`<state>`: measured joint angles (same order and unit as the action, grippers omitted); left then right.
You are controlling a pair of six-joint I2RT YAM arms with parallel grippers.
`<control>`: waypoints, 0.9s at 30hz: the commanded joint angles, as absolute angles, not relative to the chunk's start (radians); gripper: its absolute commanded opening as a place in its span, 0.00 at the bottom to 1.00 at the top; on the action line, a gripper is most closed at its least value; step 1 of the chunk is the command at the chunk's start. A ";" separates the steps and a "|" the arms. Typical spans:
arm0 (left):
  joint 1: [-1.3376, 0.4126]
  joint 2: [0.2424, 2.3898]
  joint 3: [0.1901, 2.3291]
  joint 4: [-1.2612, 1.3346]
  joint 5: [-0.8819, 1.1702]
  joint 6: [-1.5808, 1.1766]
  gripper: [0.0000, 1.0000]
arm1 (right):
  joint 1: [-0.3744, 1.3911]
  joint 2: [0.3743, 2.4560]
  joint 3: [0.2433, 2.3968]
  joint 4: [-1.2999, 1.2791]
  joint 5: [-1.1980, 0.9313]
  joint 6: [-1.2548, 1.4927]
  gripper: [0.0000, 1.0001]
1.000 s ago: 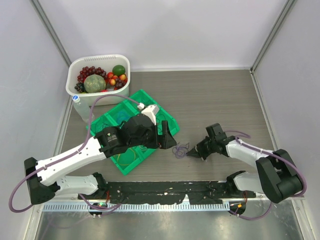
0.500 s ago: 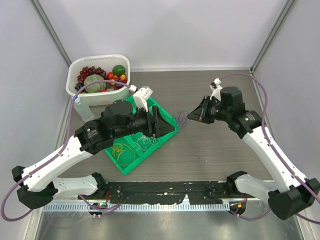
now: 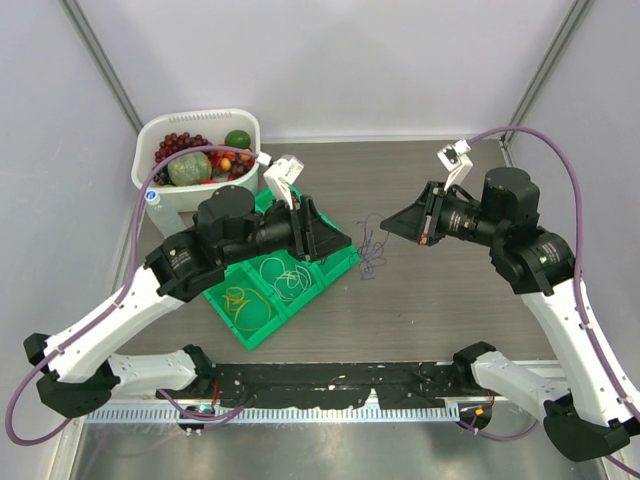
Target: Untangle the cables
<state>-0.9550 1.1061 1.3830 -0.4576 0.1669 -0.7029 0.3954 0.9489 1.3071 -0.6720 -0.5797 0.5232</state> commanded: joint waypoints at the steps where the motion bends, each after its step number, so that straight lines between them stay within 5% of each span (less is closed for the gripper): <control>1: -0.951 1.056 1.329 -0.348 0.213 -0.690 0.37 | 0.397 0.951 1.368 -0.648 -0.640 0.544 0.01; 5: -0.953 1.003 1.232 -0.290 0.199 -0.704 0.35 | 0.397 0.950 1.381 -0.589 -0.681 0.607 0.01; 10: -0.951 0.956 1.149 -0.259 0.135 -0.695 0.46 | 0.399 0.962 1.390 -0.529 -0.729 0.661 0.01; 15: -0.951 0.924 1.072 -0.256 0.103 -0.641 0.40 | 0.397 0.971 1.391 -0.437 -0.787 0.722 0.01; 20: -0.951 0.919 1.025 -0.187 0.133 -0.658 0.53 | 0.397 0.966 1.388 -0.400 -0.802 0.753 0.01; 27: -0.951 0.989 1.020 -0.055 0.233 -0.704 0.55 | 0.397 0.959 1.368 -0.367 -0.815 0.782 0.01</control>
<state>-0.9550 0.9581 1.0054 -0.1986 0.1837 -0.6823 0.3954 0.9749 1.3525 -0.4385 -0.7822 0.7532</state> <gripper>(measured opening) 0.548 0.028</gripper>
